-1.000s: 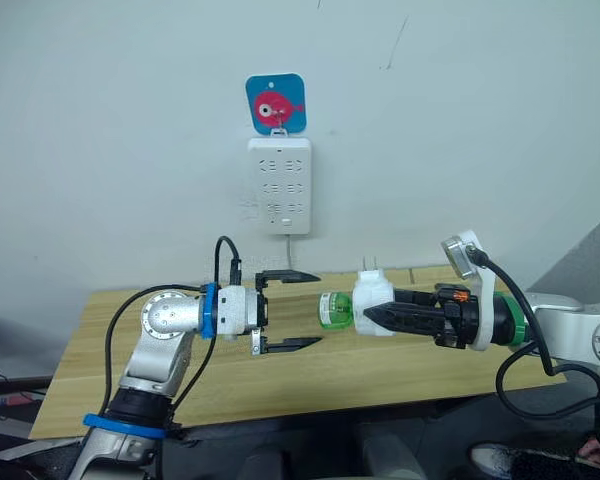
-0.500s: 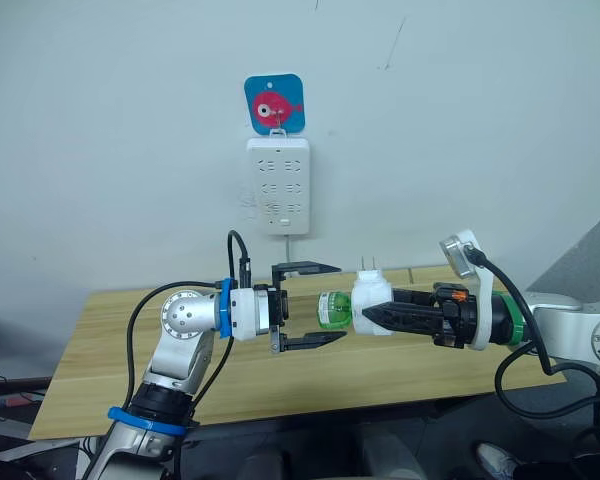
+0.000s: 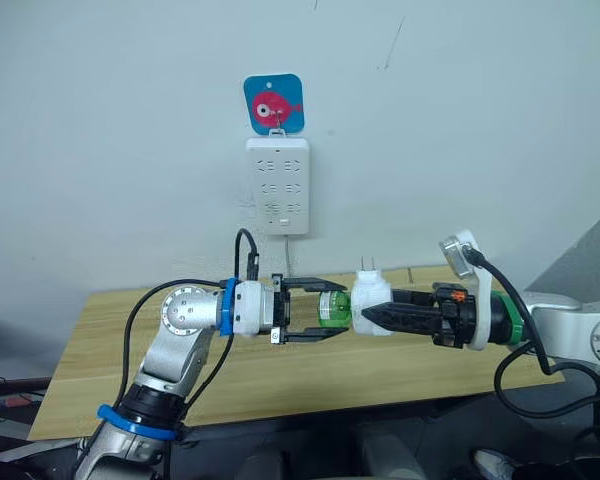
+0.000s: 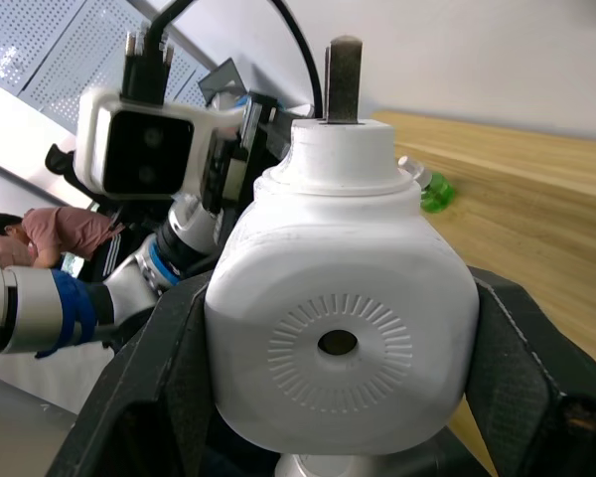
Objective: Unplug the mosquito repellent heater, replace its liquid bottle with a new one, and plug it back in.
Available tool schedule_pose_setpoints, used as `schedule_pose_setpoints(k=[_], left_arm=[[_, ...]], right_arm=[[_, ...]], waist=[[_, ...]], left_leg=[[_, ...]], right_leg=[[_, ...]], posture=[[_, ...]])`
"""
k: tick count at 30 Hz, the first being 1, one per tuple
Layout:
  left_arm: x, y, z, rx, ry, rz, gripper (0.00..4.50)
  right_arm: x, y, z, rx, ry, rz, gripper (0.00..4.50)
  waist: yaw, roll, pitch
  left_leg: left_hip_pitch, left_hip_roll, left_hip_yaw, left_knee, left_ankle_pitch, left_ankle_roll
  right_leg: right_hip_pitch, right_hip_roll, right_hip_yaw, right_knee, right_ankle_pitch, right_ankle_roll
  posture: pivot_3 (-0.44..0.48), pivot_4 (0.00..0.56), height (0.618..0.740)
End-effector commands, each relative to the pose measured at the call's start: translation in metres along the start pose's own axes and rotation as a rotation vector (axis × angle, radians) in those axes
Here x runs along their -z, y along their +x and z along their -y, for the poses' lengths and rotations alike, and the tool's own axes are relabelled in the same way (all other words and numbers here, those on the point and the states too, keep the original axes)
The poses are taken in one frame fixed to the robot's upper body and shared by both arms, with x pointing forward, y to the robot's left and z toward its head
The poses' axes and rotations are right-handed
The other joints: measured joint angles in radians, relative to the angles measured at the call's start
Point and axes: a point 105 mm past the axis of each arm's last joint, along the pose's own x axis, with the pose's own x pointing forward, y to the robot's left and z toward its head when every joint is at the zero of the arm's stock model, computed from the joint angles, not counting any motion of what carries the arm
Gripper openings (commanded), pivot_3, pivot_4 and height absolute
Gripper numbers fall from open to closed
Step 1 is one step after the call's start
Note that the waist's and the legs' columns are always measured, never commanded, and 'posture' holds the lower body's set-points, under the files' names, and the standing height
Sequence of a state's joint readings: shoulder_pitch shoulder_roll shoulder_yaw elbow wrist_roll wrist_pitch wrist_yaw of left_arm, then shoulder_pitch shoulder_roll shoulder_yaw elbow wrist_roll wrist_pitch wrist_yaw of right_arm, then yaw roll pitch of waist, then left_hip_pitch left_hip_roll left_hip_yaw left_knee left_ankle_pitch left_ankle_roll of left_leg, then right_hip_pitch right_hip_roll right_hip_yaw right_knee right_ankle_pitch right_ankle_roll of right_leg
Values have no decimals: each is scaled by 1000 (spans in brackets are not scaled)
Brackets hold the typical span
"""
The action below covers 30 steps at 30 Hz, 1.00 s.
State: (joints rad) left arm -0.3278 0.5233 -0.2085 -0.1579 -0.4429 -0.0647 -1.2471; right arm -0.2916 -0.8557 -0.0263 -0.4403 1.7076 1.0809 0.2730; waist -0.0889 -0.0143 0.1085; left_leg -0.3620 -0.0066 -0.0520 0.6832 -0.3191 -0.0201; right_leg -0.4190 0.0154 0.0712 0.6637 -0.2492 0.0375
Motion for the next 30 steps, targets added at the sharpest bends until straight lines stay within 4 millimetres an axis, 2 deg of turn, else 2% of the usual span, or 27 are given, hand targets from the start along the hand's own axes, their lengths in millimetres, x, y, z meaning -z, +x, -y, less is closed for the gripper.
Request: schedule_pose_setpoints(k=[1, 3, 6, 11, 15, 21, 23, 25, 26, 28, 30], left_arm=[[-5, 4, -13, 20, -392, -76, 2236], [-8, 3, -14, 87, -613, -140, 2236], [-8, -3, -17, 139, -831, -218, 2236], [-12, -8, -31, 117, -1046, -213, 2236], [-15, -9, -35, 117, -1083, -190, 2236], [-26, -4, -26, 185, -945, -145, 2236], [-24, -6, -25, 177, -900, -153, 2966], [-21, -7, -25, 161, -840, -157, 3392], [-19, -8, -25, 153, -786, -156, 3811], [-16, -10, -24, 146, -733, -156, 4346], [-16, -13, -21, 149, -714, -146, 4500]], right_arm=[[-5, -1, -14, -45, -72, -7, 2970], [-4, 0, -16, -53, -93, -19, 2970], [-4, 2, -19, -67, -122, -29, 2970], [-1, 2, -22, -73, -142, -43, 2970], [1, 2, -23, -73, -146, -43, 2970], [0, 2, -24, -78, -141, -37, 2970], [-1, 2, -24, -81, -135, -30, 2970], [-3, 2, -24, -81, -128, -21, 2970], [-3, 2, -24, -80, -123, -16, 2970], [-5, 2, -23, -79, -115, -10, 2970], [-5, 2, -22, -73, -105, -4, 2970]], waist=[[1, 0, 0], [-1, -1, 0], [-7, -1, 0], [-17, -1, 1], [-20, -1, 1], [-20, -1, 1], [-19, -1, 1], [-18, -1, 1], [-18, -1, 1], [-17, -1, 1], [-17, -1, 1]], left_leg=[[0, 0, 0, 0, 0, 0], [0, 0, -1, 1, 0, 0], [0, 0, 0, 1, 0, 0], [0, 0, 0, -1, 0, 0], [0, 0, 0, -1, 0, 0], [0, 0, 0, -1, 0, 0], [0, 0, 0, -1, 0, 0], [0, 0, -1, -1, 0, 0], [0, 0, -1, -1, 0, 0], [0, 0, 0, -1, 0, 0], [0, 0, 1, -1, 0, 0]], right_leg=[[0, 0, -1, 0, 0, 0], [0, 0, -2, 0, 0, 0], [0, 1, -4, 0, 0, 1], [-1, 1, -4, 0, -1, 0], [-1, 1, -4, 0, -1, 0], [-1, 0, 0, 0, -1, 0], [-1, 0, 0, 0, -1, 0], [-1, 0, 0, 0, -1, 0], [-1, 0, 0, 0, 0, 0], [-1, 0, 1, 0, -1, 0], [-1, 0, 1, -1, 0, 0]], posture=[[-129, 104, 740], [-129, 103, 740], [-134, 104, 740], [-142, 104, 740], [-149, 105, 740], [-149, 105, 740], [-141, 105, 740], [-141, 105, 740], [-141, 105, 740], [-141, 105, 740], [-141, 105, 740]])
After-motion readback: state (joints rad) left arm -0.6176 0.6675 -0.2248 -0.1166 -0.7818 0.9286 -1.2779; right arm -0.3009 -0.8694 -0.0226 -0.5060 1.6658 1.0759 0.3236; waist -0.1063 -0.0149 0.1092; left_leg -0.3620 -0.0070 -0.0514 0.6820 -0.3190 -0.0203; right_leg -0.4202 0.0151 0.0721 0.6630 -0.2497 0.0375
